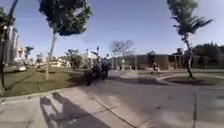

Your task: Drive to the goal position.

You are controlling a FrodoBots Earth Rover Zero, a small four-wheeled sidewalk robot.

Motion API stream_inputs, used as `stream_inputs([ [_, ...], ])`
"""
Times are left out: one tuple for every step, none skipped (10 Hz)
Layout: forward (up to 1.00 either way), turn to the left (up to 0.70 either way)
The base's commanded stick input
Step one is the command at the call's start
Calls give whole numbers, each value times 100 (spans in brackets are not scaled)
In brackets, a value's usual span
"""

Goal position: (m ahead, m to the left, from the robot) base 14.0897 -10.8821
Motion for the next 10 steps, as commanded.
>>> stream_inputs([
  [33, -55],
  [33, -42],
  [33, -8],
  [33, 0],
  [33, 0],
  [33, 0],
  [33, 0],
  [33, 0],
  [33, 0],
  [33, 0],
])
